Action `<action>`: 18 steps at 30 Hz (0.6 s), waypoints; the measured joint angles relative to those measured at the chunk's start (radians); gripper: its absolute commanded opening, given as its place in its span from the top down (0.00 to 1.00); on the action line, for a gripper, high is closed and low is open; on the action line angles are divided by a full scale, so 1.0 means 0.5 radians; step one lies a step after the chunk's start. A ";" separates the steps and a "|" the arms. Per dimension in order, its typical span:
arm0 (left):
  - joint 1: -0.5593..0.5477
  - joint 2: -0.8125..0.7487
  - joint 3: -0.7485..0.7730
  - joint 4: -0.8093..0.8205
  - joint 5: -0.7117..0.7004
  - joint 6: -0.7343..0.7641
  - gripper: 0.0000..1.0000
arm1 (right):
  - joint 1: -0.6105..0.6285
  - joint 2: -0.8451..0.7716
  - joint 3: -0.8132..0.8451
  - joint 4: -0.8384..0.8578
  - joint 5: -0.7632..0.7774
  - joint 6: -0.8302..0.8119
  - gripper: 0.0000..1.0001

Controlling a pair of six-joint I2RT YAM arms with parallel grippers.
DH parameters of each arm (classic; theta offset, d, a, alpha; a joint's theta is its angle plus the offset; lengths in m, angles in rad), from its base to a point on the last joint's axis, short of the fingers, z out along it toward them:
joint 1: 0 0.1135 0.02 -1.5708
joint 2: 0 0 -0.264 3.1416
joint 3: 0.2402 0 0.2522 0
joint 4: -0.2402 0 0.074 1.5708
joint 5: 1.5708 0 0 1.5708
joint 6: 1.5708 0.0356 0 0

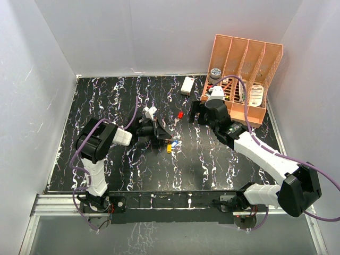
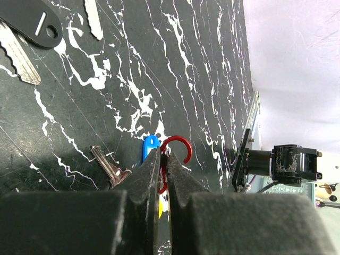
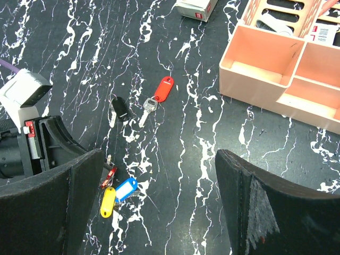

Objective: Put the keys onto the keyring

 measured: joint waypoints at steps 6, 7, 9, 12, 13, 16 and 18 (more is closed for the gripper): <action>0.000 0.026 0.007 -0.021 0.000 0.005 1.00 | -0.011 -0.001 0.000 0.000 -0.007 0.000 0.15; 0.000 0.026 0.007 -0.021 0.000 0.008 1.00 | -0.011 -0.001 0.000 0.000 -0.007 0.000 0.15; 0.000 0.026 0.007 -0.028 -0.001 0.009 1.00 | -0.011 -0.001 0.000 0.000 -0.008 0.000 0.15; 0.000 0.026 0.007 -0.027 -0.001 0.009 1.00 | -0.011 -0.001 0.000 0.001 -0.009 0.000 0.15; 0.000 0.026 0.007 -0.027 -0.001 0.009 1.00 | -0.011 -0.001 0.000 0.001 -0.010 0.000 0.15; 0.000 0.026 0.007 -0.006 0.000 0.008 1.00 | -0.011 -0.001 -0.002 0.002 -0.018 0.000 0.15; 0.000 0.027 0.012 0.011 0.000 0.008 1.00 | -0.011 -0.001 -0.004 0.002 -0.022 0.000 0.15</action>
